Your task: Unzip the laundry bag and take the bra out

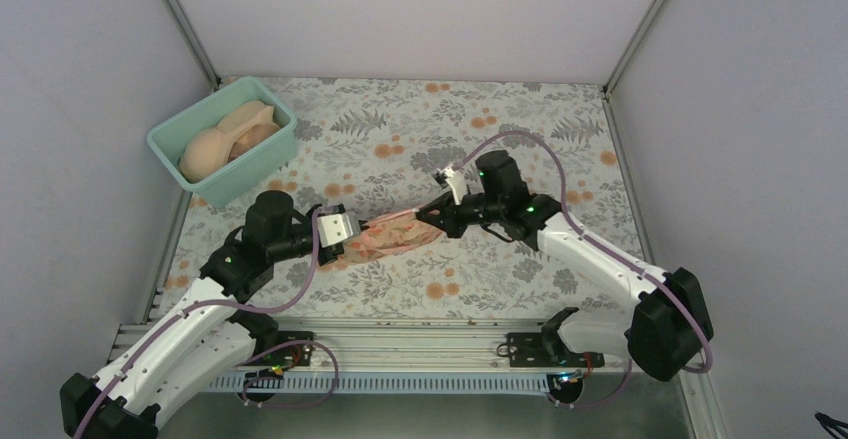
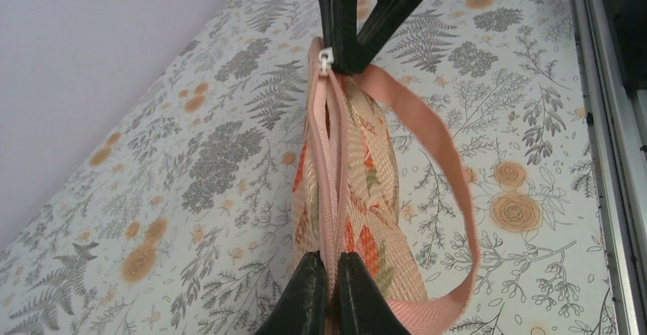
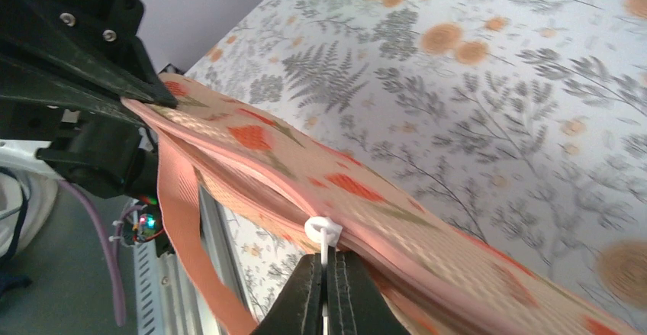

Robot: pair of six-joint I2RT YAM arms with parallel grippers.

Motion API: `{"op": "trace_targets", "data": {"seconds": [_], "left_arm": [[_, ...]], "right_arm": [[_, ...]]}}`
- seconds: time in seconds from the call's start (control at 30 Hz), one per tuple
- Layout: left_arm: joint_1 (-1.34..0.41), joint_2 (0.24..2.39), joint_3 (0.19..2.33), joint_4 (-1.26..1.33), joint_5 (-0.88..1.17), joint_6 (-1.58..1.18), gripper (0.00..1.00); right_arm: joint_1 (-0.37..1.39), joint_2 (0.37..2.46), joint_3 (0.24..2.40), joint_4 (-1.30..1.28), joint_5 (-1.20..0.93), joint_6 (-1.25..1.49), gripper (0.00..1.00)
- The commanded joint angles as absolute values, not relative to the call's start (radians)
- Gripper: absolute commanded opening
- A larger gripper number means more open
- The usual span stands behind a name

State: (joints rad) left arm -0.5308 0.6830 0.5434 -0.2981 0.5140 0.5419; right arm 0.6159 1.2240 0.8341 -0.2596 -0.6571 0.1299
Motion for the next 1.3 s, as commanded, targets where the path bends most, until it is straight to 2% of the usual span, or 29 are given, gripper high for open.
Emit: {"op": "trace_targets", "data": {"seconds": [0.0,0.27,0.3,0.37,0.4,0.43,0.5,0.6,0.8,0.97,1.03,1.27], "left_arm": [[-0.523,0.665,0.517,-0.283,0.499,0.504,0.02],[-0.508,0.651,0.463,-0.257,0.475,0.504,0.02],[-0.507,0.650,0.453,-0.256,0.467,0.517,0.06],[-0.506,0.648,0.436,-0.269,0.487,0.560,0.37],[-0.507,0.647,0.435,-0.283,0.510,0.581,0.50],[-0.508,0.648,0.438,-0.294,0.537,0.594,0.59],[-0.510,0.658,0.463,-0.304,0.570,0.580,0.69],[-0.525,0.685,0.523,-0.293,0.591,0.519,0.78],[-0.606,0.780,0.582,-0.209,0.535,0.302,0.84],[-0.670,0.838,0.584,-0.164,0.466,0.275,0.87],[-0.683,0.861,0.587,-0.144,0.426,0.244,0.82],[-0.705,0.898,0.569,-0.079,0.334,0.244,0.58]], "right_arm": [[0.547,1.158,0.799,-0.281,-0.646,0.142,0.04],[0.519,1.191,0.799,-0.279,-0.716,0.132,0.04],[0.525,1.203,0.805,-0.277,-0.716,0.138,0.04],[0.547,1.221,0.812,-0.262,-0.717,0.151,0.04],[0.561,1.226,0.817,-0.250,-0.722,0.158,0.04],[0.577,1.231,0.822,-0.236,-0.722,0.163,0.04],[0.616,1.242,0.836,-0.218,-0.721,0.173,0.04],[0.656,1.261,0.869,-0.202,-0.711,0.185,0.04],[0.708,1.290,0.914,-0.184,-0.705,0.192,0.04],[0.731,1.309,0.918,-0.176,-0.705,0.193,0.04],[0.740,1.315,0.922,-0.172,-0.706,0.194,0.04],[0.763,1.314,0.926,-0.162,-0.715,0.188,0.04]]}}
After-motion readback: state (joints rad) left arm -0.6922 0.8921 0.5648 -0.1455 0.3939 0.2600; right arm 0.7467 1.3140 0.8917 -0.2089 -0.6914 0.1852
